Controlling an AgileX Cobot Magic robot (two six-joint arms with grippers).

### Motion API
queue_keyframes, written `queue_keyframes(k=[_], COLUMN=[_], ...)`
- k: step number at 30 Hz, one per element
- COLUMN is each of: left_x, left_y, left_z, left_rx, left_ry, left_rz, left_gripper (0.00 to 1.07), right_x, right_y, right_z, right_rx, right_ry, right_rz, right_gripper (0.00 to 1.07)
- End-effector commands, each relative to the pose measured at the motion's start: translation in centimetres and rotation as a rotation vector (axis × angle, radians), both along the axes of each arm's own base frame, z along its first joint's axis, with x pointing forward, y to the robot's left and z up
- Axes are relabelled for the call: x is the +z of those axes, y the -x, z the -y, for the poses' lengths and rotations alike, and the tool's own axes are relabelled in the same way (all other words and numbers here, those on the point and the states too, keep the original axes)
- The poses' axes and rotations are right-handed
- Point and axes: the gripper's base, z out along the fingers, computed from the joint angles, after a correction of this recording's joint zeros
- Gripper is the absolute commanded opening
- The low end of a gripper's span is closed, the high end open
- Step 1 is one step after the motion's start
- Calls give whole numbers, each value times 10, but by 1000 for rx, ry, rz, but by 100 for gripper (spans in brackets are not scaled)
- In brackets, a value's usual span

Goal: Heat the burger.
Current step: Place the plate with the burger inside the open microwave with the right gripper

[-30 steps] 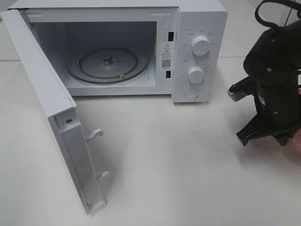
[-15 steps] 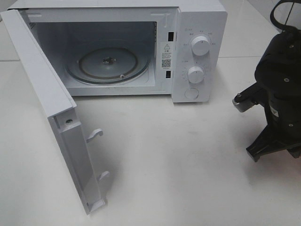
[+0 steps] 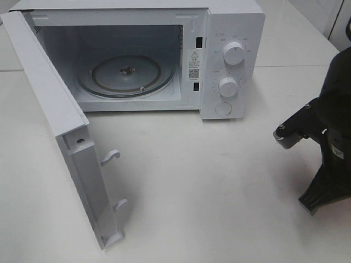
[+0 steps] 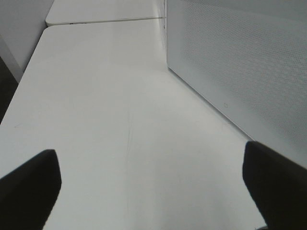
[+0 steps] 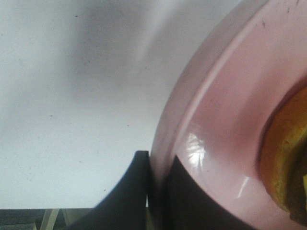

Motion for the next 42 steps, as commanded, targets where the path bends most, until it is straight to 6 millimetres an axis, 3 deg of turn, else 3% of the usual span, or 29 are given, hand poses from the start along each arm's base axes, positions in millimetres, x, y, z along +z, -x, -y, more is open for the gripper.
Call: queue_keyframes(k=[1, 16, 25, 42], left_x=[-1, -1, -1, -1], left_y=[3, 3, 3, 3], left_z=[0, 0, 0, 0], left_rx=[-1, -1, -1, -1], left_ry=[3, 3, 3, 3], left_rz=[19, 19, 19, 19], left_gripper=[98, 98, 98, 98], right_x=[7, 17, 17, 16], right_y=[9, 34, 39, 35], right_z=[5, -13, -29, -40], right_rx=[38, 240, 418, 646], right_ry=[63, 84, 80, 65], right_rz=[10, 4, 12, 7], right_gripper=[0, 0, 0, 0])
